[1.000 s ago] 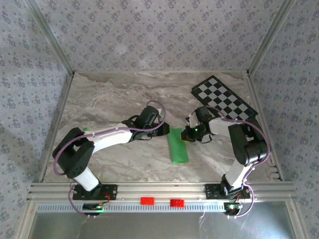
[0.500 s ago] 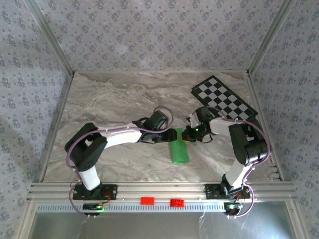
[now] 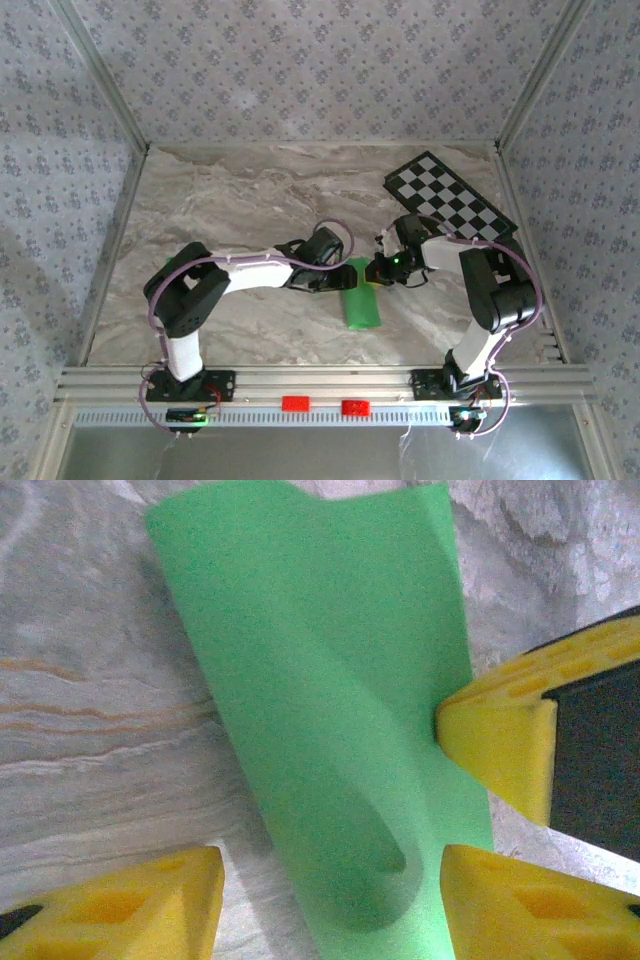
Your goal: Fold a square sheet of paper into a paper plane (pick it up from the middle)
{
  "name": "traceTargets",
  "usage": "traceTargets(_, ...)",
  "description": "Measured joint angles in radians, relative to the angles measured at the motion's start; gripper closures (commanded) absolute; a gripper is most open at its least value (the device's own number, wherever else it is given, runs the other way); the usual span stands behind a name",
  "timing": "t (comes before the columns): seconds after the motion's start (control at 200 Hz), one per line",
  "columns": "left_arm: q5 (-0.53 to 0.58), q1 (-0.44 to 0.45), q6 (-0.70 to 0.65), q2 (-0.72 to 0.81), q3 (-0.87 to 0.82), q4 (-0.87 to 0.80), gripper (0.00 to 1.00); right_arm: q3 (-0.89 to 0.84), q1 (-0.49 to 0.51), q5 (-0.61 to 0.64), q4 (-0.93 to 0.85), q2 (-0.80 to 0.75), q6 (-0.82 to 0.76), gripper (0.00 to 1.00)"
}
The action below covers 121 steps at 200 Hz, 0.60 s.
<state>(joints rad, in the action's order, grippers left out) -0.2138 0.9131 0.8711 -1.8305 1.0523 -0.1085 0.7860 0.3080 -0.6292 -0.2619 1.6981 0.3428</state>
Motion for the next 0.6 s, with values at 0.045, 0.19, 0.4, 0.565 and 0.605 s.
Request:
traceTargets(0.045, 0.000, 0.006, 0.006, -0.003, 0.000, 0.000, 0.42, -0.002, -0.001, -0.002, 0.000, 0.000, 0.000, 1.00)
traceTargets(0.19, 0.002, 0.012, 0.025, -0.006, 0.000, 0.007, 0.46, -0.004, -0.003, -0.006, 0.003, 0.000, 0.000, 1.00)
traceTargets(0.4, 0.001, 0.024, 0.044, -0.013, 0.000, 0.029, 0.54, -0.004, -0.003, -0.007, 0.003, 0.000, 0.000, 1.00)
traceTargets(0.565, 0.029, 0.033, 0.038, -0.035, 0.029, -0.016, 0.60, -0.013, -0.013, -0.028, 0.017, 0.000, 0.012, 1.00)
traceTargets(0.605, 0.043, 0.037, 0.034, -0.040, 0.037, -0.029, 0.61, -0.016, -0.016, -0.036, 0.021, 0.000, 0.017, 1.00)
